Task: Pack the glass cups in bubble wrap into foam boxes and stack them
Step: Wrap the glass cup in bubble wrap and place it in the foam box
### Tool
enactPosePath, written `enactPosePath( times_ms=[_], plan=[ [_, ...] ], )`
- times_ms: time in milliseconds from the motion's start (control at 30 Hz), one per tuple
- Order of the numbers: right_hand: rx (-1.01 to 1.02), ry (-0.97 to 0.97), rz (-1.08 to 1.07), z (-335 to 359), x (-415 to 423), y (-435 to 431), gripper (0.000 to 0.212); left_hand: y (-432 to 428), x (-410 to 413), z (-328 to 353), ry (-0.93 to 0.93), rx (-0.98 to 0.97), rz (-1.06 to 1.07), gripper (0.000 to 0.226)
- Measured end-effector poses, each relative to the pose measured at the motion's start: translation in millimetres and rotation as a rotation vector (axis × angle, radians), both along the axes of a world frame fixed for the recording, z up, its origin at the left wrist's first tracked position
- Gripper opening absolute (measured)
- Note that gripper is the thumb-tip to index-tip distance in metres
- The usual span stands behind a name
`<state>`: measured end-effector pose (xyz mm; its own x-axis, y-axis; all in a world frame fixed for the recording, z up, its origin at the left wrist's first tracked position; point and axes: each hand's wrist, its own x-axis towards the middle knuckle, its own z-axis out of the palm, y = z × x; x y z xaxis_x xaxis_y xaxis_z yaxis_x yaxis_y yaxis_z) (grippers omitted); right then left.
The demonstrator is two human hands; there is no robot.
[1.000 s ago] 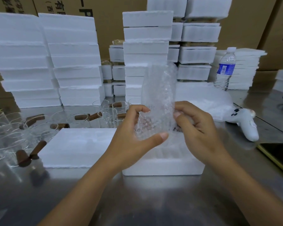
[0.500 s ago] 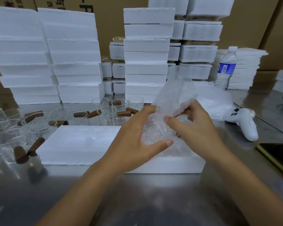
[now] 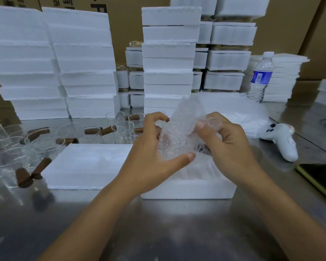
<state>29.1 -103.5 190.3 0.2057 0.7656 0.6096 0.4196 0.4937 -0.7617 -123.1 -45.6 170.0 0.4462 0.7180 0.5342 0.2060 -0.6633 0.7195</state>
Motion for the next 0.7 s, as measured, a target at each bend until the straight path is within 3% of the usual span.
enactPosePath(
  times_ms=[100, 200, 333, 500, 633, 700],
  plan=[
    [-0.045, -0.019, -0.026, -3, 2, 2, 0.026, -3, 2, -2, 0.075, 0.076, -0.013, 0.072],
    [-0.072, -0.024, -0.105, -4, 5, 3, 0.010, -4, 3, -4, 0.111, 0.135, -0.038, 0.067],
    [0.037, 0.089, -0.136, -2, 4, 1, 0.024, -2, 4, -8, 0.183, 0.202, -0.005, 0.064],
    [0.095, 0.034, -0.024, 1, -4, -7, 0.003, 2, 1, -7, 0.199, 0.234, 0.069, 0.060],
    [0.139, -0.215, -0.157, -3, -9, -6, 0.011, 3, -2, -6, 0.250, 0.280, 0.080, 0.057],
    [0.124, -0.187, -0.196, -4, -9, -4, 0.012, 3, -1, -7, 0.285, 0.316, 0.082, 0.057]
  ],
)
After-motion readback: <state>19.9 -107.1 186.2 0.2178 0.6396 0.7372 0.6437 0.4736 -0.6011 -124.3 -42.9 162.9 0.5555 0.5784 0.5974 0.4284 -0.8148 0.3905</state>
